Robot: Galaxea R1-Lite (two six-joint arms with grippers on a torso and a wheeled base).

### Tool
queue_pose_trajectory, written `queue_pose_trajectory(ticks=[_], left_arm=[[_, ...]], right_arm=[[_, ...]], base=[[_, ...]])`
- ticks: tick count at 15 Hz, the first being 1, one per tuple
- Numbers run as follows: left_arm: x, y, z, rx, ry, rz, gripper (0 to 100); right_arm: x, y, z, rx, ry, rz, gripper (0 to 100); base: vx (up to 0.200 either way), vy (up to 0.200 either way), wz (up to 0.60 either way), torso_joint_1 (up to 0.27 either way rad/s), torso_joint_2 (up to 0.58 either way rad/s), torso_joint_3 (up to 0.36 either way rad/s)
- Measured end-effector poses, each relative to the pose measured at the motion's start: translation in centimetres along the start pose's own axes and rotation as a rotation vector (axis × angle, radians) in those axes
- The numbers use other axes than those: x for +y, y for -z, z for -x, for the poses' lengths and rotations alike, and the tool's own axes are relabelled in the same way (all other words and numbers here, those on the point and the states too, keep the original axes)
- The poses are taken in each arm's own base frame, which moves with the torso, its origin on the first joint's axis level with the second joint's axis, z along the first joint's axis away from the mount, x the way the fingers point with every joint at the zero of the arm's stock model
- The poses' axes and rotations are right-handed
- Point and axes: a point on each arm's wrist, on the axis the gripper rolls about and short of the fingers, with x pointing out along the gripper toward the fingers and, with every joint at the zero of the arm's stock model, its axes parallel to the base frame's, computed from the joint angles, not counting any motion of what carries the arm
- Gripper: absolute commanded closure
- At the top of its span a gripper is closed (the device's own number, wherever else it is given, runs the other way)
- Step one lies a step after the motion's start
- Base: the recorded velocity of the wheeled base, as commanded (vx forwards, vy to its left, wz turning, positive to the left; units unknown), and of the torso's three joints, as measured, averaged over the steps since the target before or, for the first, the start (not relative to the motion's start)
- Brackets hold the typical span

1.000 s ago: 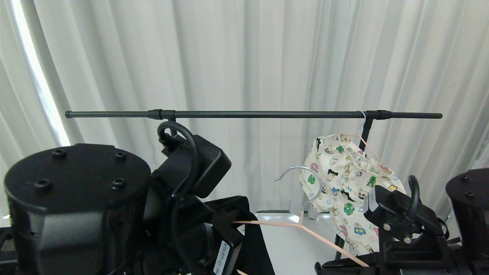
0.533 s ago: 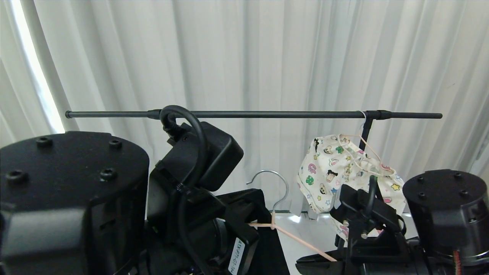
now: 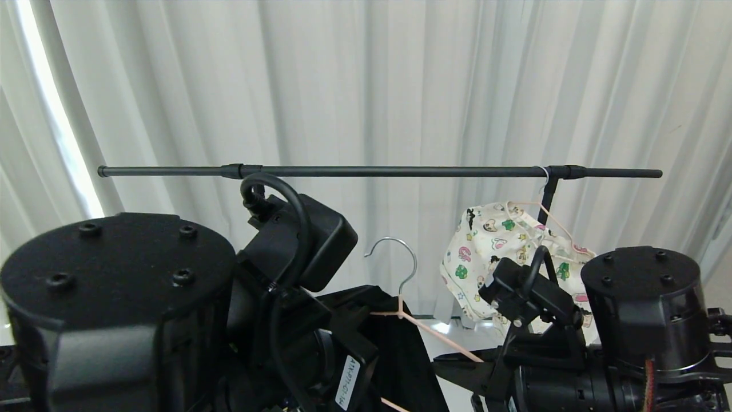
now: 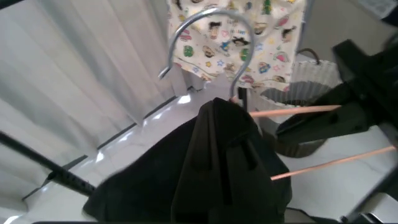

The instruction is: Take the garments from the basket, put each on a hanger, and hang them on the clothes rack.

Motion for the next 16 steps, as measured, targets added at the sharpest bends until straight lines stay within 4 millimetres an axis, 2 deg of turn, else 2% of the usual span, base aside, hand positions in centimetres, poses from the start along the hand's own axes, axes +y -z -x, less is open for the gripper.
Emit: queue_pose_trajectory(ticks=[4, 5, 10, 16], left_arm=[[0.0, 0.0, -0.1, -0.004, -0.005, 0.000, 100], [0.0, 0.0, -0.1, -0.005, -0.006, 0.001, 0], [0.2, -0.2, 0.4, -0.020, -0.005, 0.007, 0], [0.9, 1.5, 1.9, 0.001, -0.008, -0.003, 0]], right_arm=[[0.0, -0.7, -0.3, -0.085, 0.038, -0.020, 100], [0.0, -0.7, -0.4, -0.089, 0.039, -0.020, 100], [0.1, -0.8, -0.5, -0.118, 0.077, -0.004, 100], [0.0, -0.7, -0.3, -0.235, 0.094, 0.072, 100]], base=[[0.000, 0.000, 0.00, 0.000, 0.00, 0.000], [0.000, 0.000, 0.00, 0.000, 0.00, 0.000], [0.000, 0.000, 0.00, 0.000, 0.00, 0.000], [0.000, 0.000, 0.00, 0.000, 0.00, 0.000]])
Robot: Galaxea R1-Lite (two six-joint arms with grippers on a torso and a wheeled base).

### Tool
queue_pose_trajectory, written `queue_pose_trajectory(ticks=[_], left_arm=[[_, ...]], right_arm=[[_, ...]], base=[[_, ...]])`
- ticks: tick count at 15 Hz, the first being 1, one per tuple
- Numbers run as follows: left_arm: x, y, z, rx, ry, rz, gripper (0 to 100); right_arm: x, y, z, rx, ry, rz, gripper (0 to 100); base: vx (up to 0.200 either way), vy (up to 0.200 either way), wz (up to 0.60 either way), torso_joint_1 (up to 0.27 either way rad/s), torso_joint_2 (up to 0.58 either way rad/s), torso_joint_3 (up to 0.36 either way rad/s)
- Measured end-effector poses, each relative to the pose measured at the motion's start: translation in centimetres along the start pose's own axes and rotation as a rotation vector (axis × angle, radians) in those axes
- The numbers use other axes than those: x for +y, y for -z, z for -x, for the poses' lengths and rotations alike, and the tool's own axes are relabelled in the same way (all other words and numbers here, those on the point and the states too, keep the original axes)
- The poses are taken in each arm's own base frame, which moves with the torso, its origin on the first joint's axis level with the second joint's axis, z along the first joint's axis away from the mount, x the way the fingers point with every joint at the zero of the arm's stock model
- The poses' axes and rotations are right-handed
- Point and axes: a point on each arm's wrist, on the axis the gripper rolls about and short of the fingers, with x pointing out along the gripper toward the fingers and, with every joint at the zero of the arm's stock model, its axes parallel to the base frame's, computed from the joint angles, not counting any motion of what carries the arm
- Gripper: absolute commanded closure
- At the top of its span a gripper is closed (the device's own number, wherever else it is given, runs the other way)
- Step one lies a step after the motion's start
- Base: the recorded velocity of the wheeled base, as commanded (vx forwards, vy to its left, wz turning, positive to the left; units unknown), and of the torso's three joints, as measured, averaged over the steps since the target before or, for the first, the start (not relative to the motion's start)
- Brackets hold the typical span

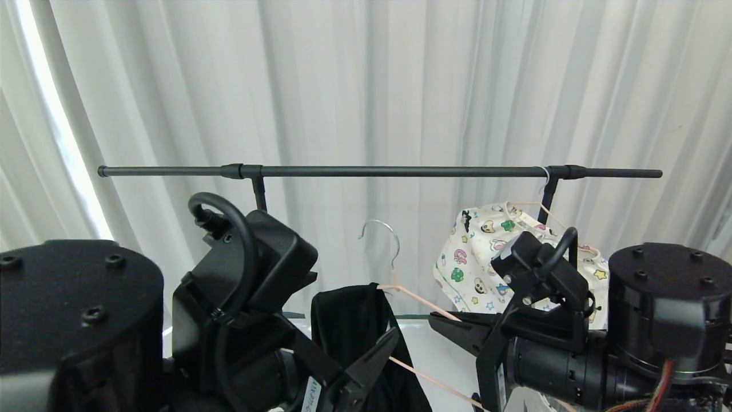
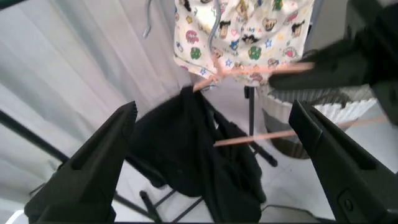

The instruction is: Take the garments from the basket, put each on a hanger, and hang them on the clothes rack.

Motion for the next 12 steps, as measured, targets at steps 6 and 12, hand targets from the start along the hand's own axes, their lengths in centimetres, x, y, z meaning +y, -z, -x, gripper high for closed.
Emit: queue_pose_trajectory(ticks=[6, 12], left_arm=[[1.5, 3.4, 1.7, 0.064, 0.016, -0.099, 0], [2.6, 5.5, 2.3, 0.090, 0.217, -0.165, 0]], right_arm=[[-0.6, 2.8, 1.4, -0.075, 0.061, 0.119, 100], [-0.8, 5.6, 5.1, -0.098, 0.008, 0.237, 100]], base=[[0.000, 0.000, 0.00, 0.000, 0.00, 0.000], [0.000, 0.000, 0.00, 0.000, 0.00, 0.000]])
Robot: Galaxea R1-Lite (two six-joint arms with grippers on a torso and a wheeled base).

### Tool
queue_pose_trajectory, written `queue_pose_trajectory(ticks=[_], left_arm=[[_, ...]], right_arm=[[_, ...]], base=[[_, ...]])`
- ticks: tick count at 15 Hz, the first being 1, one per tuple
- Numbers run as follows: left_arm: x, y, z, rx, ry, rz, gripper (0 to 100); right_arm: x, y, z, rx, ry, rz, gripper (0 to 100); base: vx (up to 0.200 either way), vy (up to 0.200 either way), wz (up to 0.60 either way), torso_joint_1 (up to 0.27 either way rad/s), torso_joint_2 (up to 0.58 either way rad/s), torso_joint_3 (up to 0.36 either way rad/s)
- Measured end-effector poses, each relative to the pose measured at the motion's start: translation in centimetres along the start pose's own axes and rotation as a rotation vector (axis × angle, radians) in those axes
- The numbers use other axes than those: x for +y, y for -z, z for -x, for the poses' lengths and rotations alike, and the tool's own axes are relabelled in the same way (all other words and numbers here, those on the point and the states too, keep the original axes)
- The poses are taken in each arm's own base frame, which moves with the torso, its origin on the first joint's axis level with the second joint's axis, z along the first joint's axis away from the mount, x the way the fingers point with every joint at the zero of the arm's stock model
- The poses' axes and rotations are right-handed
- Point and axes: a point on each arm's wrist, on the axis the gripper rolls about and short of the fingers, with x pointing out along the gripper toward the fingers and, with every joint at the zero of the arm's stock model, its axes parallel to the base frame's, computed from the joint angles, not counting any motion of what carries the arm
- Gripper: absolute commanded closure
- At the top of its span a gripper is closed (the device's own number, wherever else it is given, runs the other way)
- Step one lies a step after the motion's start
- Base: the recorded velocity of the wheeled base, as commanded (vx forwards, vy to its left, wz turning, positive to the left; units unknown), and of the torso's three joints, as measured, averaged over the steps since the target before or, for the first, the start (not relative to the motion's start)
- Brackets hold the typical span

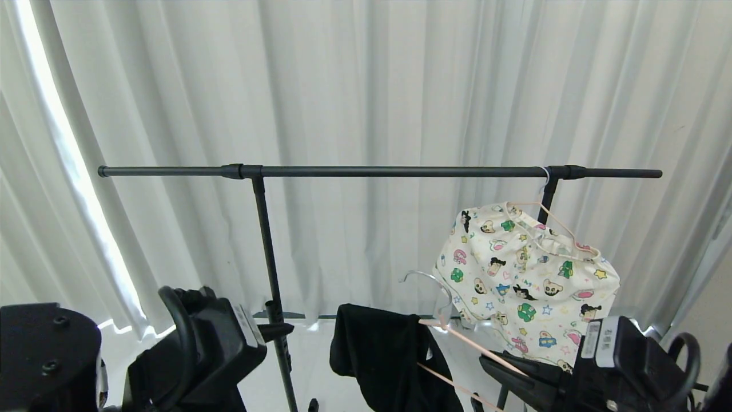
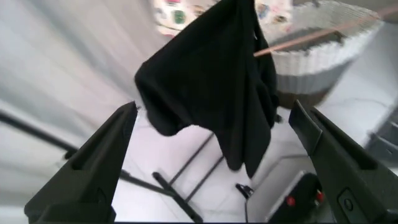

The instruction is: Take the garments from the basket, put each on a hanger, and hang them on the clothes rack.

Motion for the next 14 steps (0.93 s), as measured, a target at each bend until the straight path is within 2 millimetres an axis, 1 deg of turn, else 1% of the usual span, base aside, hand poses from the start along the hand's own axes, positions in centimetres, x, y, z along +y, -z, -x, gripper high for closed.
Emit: queue_pose_trajectory(ticks=[2, 4, 6, 9, 11, 12, 14], left_arm=[[-0.4, 0.9, -0.3, 0.008, 0.136, -0.073, 0], [-0.6, 1.4, -1.0, 0.023, 0.218, -0.146, 0], [-0.2, 1.2, -2.6, 0.000, 0.213, -0.171, 0], [0.8, 0.5, -5.7, -0.096, 0.193, -0.181, 0], [0.9, 1.0, -6.9, -0.078, 0.220, -0.177, 0], [0.8, 1.4, -7.3, -0.054, 0.229, -0.171, 100], [0.8, 1.8, -7.7, -0.039, 0.246, -0.166, 100]], right_arm=[[0.2, 0.3, 1.2, -0.015, -0.074, 0.049, 100], [0.3, 0.4, 2.2, -0.031, -0.118, 0.080, 100], [0.5, 0.5, 2.9, -0.053, -0.169, 0.110, 100], [1.1, 0.2, 3.5, -0.085, -0.220, 0.146, 100], [1.3, -0.1, 3.6, -0.102, -0.235, 0.155, 100], [1.4, -0.3, 3.6, -0.115, -0.236, 0.157, 100], [1.4, -0.6, 3.7, -0.128, -0.236, 0.159, 100]], base=[[0.000, 0.000, 0.00, 0.000, 0.00, 0.000], [0.000, 0.000, 0.00, 0.000, 0.00, 0.000], [0.000, 0.000, 0.00, 0.000, 0.00, 0.000], [0.000, 0.000, 0.00, 0.000, 0.00, 0.000], [0.000, 0.000, 0.00, 0.000, 0.00, 0.000], [0.000, 0.000, 0.00, 0.000, 0.00, 0.000], [0.000, 0.000, 0.00, 0.000, 0.00, 0.000]])
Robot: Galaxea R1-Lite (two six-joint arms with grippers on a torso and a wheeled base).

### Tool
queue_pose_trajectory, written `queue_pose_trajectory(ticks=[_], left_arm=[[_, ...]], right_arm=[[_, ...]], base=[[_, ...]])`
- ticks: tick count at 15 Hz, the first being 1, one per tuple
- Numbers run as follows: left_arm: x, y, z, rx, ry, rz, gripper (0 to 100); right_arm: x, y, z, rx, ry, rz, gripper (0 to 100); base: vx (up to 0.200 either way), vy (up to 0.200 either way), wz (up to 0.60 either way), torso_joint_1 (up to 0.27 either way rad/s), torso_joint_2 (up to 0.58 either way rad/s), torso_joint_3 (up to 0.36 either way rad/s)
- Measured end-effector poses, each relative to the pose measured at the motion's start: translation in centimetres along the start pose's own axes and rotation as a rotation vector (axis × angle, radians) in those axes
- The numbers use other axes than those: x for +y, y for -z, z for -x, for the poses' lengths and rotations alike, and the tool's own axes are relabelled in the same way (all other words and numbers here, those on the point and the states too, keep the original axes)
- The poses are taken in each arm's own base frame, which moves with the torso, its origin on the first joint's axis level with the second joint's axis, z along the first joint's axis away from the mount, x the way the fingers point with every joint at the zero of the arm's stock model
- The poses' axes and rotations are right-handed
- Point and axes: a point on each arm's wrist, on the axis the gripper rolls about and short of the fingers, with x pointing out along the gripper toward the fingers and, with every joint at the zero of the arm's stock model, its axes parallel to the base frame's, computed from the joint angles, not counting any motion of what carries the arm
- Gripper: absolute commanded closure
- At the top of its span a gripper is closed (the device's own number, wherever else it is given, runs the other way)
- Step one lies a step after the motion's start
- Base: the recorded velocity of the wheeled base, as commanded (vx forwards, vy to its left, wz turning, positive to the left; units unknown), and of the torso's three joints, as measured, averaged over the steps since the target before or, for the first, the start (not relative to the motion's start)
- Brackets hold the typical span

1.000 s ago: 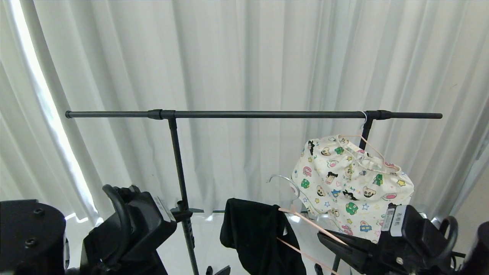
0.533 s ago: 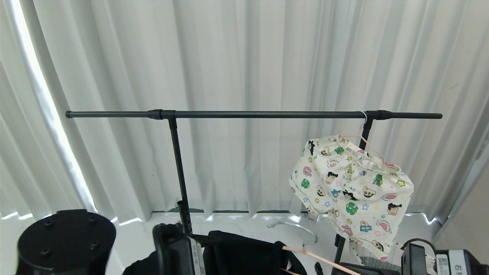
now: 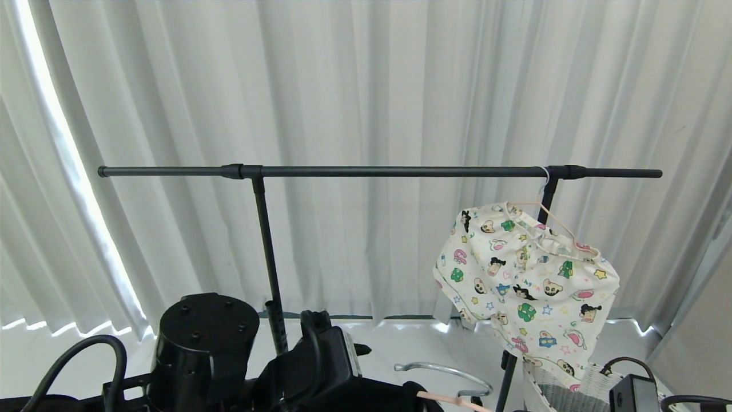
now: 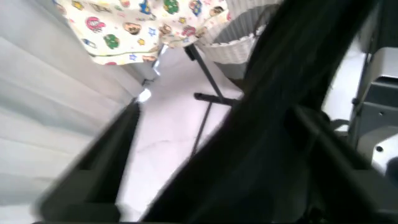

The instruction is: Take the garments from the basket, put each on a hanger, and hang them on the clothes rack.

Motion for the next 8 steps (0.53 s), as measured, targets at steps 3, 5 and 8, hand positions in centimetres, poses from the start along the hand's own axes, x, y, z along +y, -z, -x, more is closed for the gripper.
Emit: queue_pose_trajectory(ticks=[3, 5, 8], left_arm=[[0.01, 0.19, -0.26, 0.014, 0.008, 0.002, 100], [0.08, 0.19, -0.32, 0.013, 0.005, 0.003, 100], [0.09, 0.18, -0.37, 0.012, 0.005, 0.005, 100]], right_arm=[[-0.01, -0.06, 0.07, -0.003, 0.002, 0.003, 100], [0.02, -0.01, 0.11, 0.000, 0.004, 0.003, 0], [0.07, 0.15, 0.23, 0.003, 0.006, 0.025, 0]], base=[[0.000, 0.000, 0.00, 0.000, 0.00, 0.000], [0.000, 0.000, 0.00, 0.000, 0.00, 0.000], [0.000, 0.000, 0.00, 0.000, 0.00, 0.000]])
